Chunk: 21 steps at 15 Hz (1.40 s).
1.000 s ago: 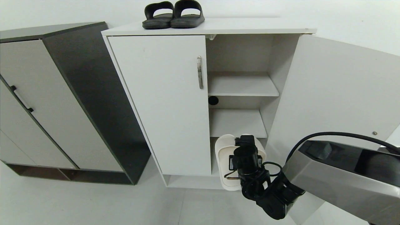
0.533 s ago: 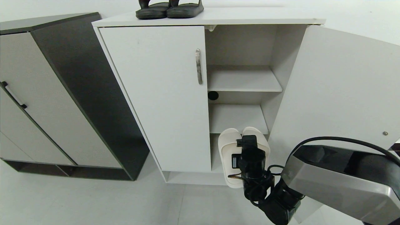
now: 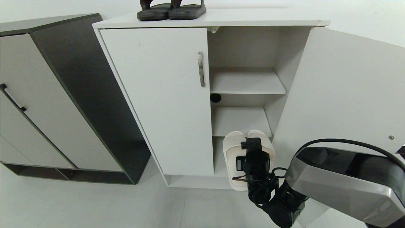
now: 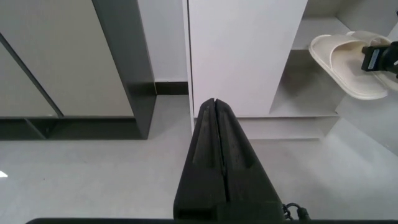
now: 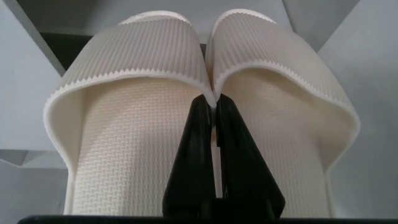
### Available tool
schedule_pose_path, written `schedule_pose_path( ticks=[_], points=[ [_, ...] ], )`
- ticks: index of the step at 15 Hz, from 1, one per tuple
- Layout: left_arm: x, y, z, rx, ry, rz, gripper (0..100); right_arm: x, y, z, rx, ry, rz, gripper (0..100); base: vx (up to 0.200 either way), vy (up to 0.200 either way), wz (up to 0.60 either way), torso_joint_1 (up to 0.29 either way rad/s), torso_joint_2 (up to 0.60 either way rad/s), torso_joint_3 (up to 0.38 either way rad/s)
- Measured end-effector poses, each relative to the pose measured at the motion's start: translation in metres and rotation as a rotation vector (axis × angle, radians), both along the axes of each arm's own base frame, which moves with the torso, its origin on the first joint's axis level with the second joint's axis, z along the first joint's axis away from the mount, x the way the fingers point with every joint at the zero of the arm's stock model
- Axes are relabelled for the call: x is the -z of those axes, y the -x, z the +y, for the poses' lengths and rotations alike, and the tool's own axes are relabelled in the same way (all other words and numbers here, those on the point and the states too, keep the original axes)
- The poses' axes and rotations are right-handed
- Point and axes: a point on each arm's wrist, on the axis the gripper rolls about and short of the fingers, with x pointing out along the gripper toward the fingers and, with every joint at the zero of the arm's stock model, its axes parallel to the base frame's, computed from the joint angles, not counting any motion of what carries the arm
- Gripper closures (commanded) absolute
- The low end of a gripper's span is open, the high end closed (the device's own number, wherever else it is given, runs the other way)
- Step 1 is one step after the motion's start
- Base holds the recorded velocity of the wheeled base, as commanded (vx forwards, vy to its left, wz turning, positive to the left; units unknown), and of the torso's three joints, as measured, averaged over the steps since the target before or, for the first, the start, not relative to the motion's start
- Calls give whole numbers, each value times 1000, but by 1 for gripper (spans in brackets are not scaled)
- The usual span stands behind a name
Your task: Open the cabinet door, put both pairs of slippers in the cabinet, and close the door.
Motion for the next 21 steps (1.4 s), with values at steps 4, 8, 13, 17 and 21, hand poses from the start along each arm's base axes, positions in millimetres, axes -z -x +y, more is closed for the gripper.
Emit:
schedule_pose_path(
  ticks=[4,8,13,17,21],
  points=[
    [0,0,0,0,0,2,100,0,-1,0,0,2,0,100,200,0,0,5,2,-1],
    [0,0,0,0,0,1,100,0,0,0,-1,1,0,100,200,0,0,6,2,1],
    [0,0,0,0,3,0,100,0,-1,0,0,-1,-2,100,0,0,0,0,0,0],
    [0,0,0,0,4,0,100,-2,-19,1,26,-7,-9,100,0,0,0,0,0,0],
    [0,0,0,-1,4,0,100,-4,-53,1,69,-10,-12,100,0,0,0,0,0,0]
  ],
)
